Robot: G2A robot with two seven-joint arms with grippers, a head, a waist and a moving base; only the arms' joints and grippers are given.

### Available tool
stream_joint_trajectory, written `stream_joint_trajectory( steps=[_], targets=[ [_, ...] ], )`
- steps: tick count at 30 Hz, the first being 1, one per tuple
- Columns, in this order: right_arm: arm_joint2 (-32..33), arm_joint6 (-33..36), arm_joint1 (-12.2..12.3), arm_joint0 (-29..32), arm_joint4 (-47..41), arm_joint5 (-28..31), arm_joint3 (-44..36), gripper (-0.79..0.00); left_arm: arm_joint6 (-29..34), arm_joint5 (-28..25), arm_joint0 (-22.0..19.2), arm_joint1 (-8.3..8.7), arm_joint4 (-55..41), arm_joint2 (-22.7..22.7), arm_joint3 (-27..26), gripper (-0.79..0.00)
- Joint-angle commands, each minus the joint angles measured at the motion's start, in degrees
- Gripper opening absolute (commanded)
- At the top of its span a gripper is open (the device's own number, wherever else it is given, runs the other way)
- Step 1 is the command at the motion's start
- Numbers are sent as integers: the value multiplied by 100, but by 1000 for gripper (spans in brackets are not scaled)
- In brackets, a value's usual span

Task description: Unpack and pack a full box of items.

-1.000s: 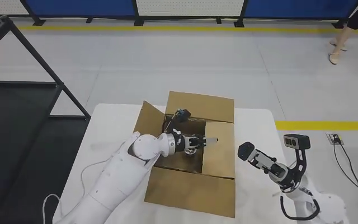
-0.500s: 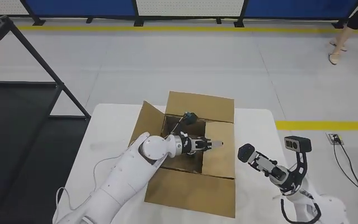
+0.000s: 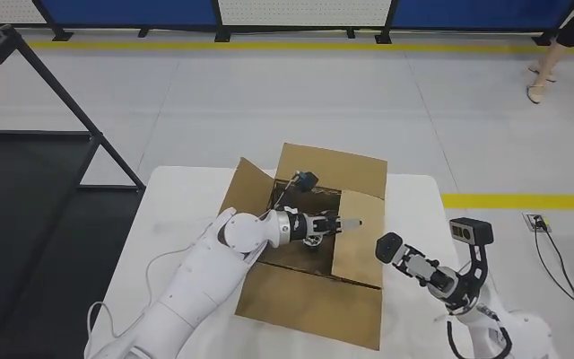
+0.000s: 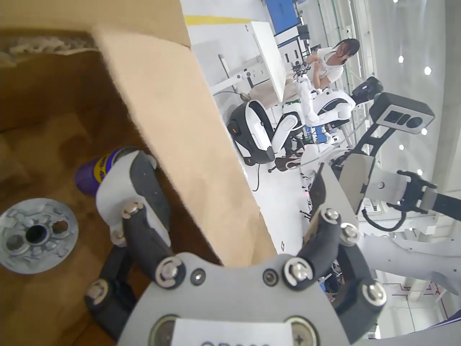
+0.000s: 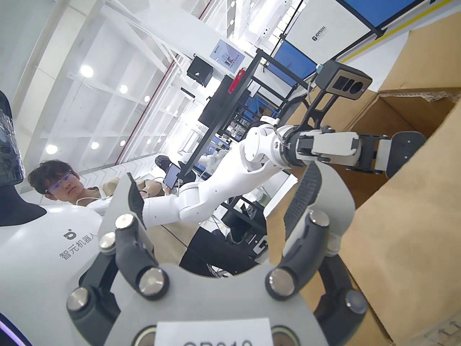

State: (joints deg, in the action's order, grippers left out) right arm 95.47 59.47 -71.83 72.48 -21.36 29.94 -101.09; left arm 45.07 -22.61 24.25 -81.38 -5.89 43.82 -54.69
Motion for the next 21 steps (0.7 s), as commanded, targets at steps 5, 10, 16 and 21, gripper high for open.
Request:
stream_joint_trajectory(
  steps=[5,10,16,21],
  targets=[
    [-15,69,51,13,-90,26,-9,0,47,-2,135,49,1,182,-295,0],
    [42,165,106,96,-43,47,-95,0,-3,28,266,81,104,289,-627,0],
    [190,340,180,307,-17,106,-296,0,-119,87,361,61,209,286,-1114,0],
    [287,345,228,496,-25,193,-436,0,-299,175,335,0,312,209,-1481,0]
  ],
)
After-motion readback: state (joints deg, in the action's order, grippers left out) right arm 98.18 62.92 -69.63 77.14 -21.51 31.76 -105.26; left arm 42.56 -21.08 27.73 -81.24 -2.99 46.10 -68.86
